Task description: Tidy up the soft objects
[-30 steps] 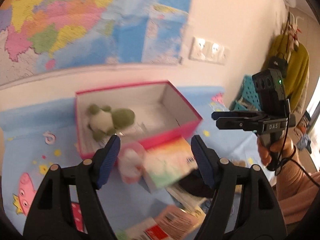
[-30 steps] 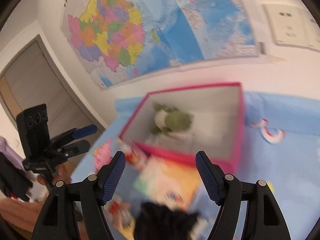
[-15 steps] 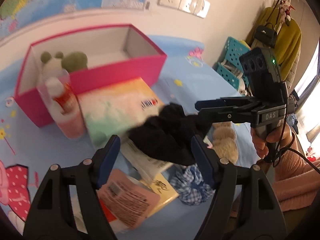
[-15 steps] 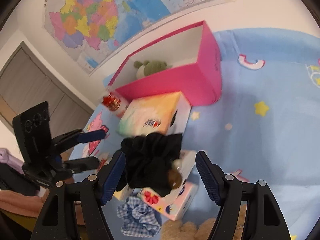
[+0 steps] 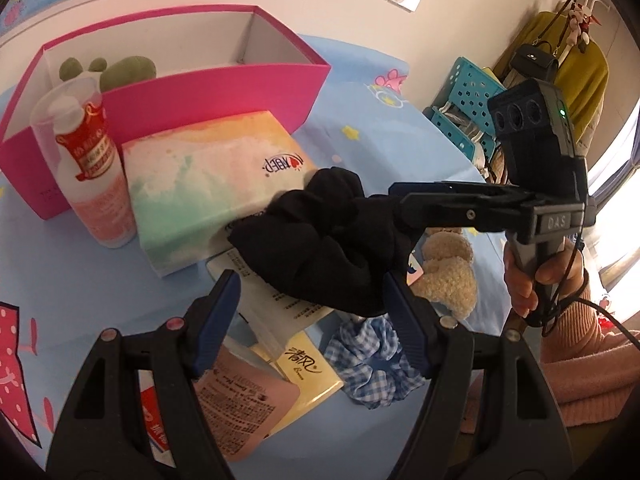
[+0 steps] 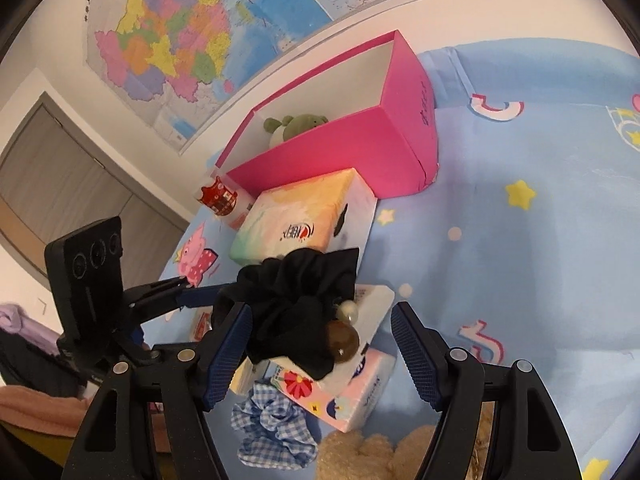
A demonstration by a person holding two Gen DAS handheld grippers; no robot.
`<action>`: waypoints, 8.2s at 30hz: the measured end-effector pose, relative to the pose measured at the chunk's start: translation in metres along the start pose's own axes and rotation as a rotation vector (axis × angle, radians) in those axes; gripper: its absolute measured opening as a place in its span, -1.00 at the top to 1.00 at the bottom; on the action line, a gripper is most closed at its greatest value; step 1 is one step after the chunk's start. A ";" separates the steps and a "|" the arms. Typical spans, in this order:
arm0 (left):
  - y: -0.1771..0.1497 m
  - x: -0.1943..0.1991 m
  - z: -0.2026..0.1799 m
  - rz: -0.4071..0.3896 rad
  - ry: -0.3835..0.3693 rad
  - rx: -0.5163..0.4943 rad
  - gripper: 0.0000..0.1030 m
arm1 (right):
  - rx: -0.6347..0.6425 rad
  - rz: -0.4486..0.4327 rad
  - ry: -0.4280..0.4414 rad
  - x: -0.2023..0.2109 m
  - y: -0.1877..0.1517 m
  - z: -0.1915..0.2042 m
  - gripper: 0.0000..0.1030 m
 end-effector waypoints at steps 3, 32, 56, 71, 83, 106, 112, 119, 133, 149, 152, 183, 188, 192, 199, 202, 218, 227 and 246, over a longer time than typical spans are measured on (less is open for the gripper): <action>0.002 -0.004 -0.003 0.002 -0.019 0.005 -0.33 | -0.001 -0.004 0.009 0.002 -0.005 -0.002 -0.30; -0.008 0.004 0.022 0.093 0.002 0.023 -0.30 | 0.051 -0.107 -0.115 0.059 -0.004 0.003 -0.02; -0.012 -0.012 0.018 0.170 -0.077 0.072 -0.01 | -0.033 0.124 -0.029 -0.043 -0.007 -0.006 0.07; 0.021 0.036 -0.018 0.033 -0.071 -0.039 -0.01 | 0.079 -0.104 0.003 0.028 0.025 0.031 0.47; 0.113 0.041 0.007 -0.050 0.089 -0.092 -0.01 | 0.095 -0.247 0.041 0.013 0.119 0.028 0.48; 0.139 -0.015 0.054 0.018 0.176 -0.007 -0.05 | 0.084 -0.241 -0.123 -0.019 0.147 0.001 0.26; 0.120 0.014 0.025 -0.074 0.152 -0.081 -0.06 | 0.120 -0.224 -0.127 0.021 0.113 0.002 -0.22; 0.075 0.027 -0.023 -0.080 0.043 -0.183 -0.23 | 0.080 -0.127 -0.257 0.055 0.050 -0.034 -0.38; 0.001 -0.007 -0.083 0.084 -0.156 -0.220 -0.23 | -0.066 0.028 -0.162 0.052 -0.045 -0.060 -0.38; -0.035 -0.041 -0.112 0.244 -0.310 -0.204 -0.23 | -0.140 -0.016 -0.138 0.066 -0.064 -0.055 0.51; -0.036 -0.048 -0.113 0.260 -0.302 -0.182 -0.23 | -0.143 -0.016 -0.142 0.068 -0.067 -0.051 0.51; 0.088 0.054 -0.027 -0.129 -0.022 -0.077 -0.23 | 0.097 -0.264 0.080 0.045 0.083 0.040 0.60; 0.116 0.048 0.001 -0.136 0.047 -0.041 -0.23 | 0.093 -0.274 0.105 0.016 0.120 0.041 0.60; 0.136 0.035 0.024 -0.128 0.088 0.006 -0.23 | 0.068 -0.255 0.108 -0.011 0.142 0.032 0.60; 0.153 0.011 0.047 -0.085 0.107 0.047 -0.23 | 0.012 -0.211 0.071 -0.047 0.157 0.011 0.58; 0.157 0.002 0.051 -0.063 0.127 0.041 -0.23 | 0.008 -0.194 0.042 -0.053 0.156 0.005 0.55; 0.160 -0.013 0.069 -0.044 0.199 0.067 -0.23 | 0.101 -0.197 -0.137 -0.048 0.143 0.009 0.26; 0.136 0.022 0.039 -0.131 0.159 -0.025 -0.23 | 0.125 -0.192 -0.137 -0.012 0.119 0.007 0.08; 0.054 0.005 -0.051 -0.050 -0.019 -0.213 -0.23 | 0.021 -0.018 -0.283 0.018 0.028 -0.055 -0.37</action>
Point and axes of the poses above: each gripper's, at about its wrist camera, not at the fingertips, and x roughly against the way its jaws point, z to its left, y to its top, the point moved 2 cm from there along -x, roughly the way its jaws point, and after that the axes turned 4 degrees about -z, right-handed, at the moved point
